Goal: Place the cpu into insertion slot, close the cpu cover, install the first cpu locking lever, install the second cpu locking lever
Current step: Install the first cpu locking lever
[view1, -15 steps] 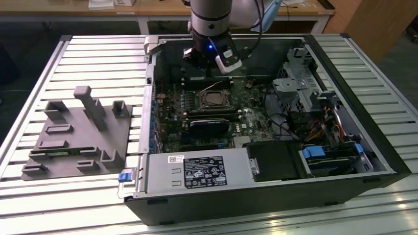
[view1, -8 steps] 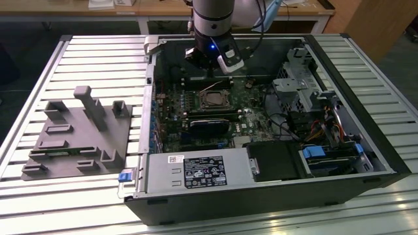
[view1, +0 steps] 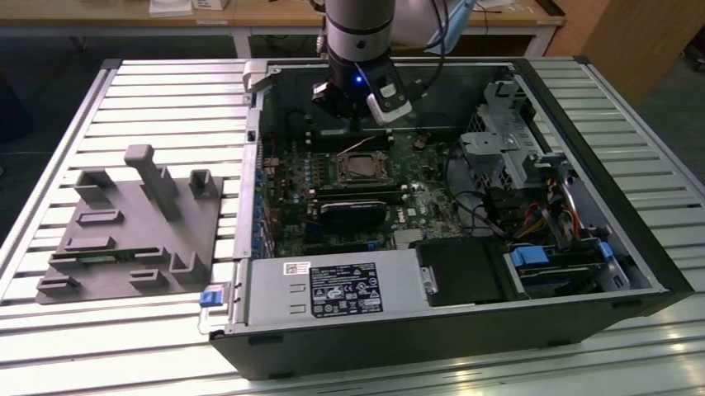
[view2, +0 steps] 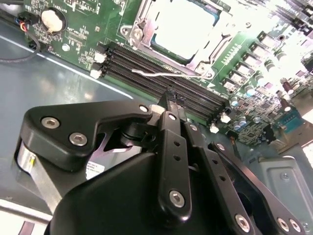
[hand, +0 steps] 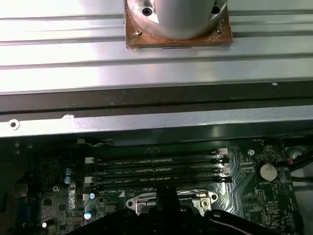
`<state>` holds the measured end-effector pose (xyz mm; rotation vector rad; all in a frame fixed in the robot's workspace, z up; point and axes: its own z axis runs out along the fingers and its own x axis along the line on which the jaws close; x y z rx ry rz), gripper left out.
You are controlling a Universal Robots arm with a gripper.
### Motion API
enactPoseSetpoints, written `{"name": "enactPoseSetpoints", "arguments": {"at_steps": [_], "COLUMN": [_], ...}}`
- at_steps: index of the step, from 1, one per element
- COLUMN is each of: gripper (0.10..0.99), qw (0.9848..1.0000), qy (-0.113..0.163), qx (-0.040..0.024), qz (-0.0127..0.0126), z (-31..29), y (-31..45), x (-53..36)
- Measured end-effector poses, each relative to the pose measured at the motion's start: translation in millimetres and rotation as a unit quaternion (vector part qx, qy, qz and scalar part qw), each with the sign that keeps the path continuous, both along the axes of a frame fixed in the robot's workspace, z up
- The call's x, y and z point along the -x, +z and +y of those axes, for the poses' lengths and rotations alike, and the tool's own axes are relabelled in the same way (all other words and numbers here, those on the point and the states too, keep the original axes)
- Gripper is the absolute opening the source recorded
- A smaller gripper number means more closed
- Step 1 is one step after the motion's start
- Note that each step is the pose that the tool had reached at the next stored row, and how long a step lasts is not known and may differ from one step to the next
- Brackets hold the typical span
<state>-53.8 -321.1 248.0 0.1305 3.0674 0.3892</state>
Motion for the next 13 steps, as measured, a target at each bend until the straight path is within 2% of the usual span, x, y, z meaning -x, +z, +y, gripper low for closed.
{"name": "enactPoseSetpoints", "arguments": {"at_steps": [3,9,13], "gripper": [0.106,0.106,0.106], "qw": [1.0,0.9997,0.9995], "qy": [-0.001,-0.004,-0.005], "qx": [0.0054,0.0237,0.0312], "qz": [0.0,-0.0001,-0.0001], "z": [0.0,0.0,0.0], "y": [-0.3,-1.1,-1.5], "x": [0.0,0.0,0.0]}}
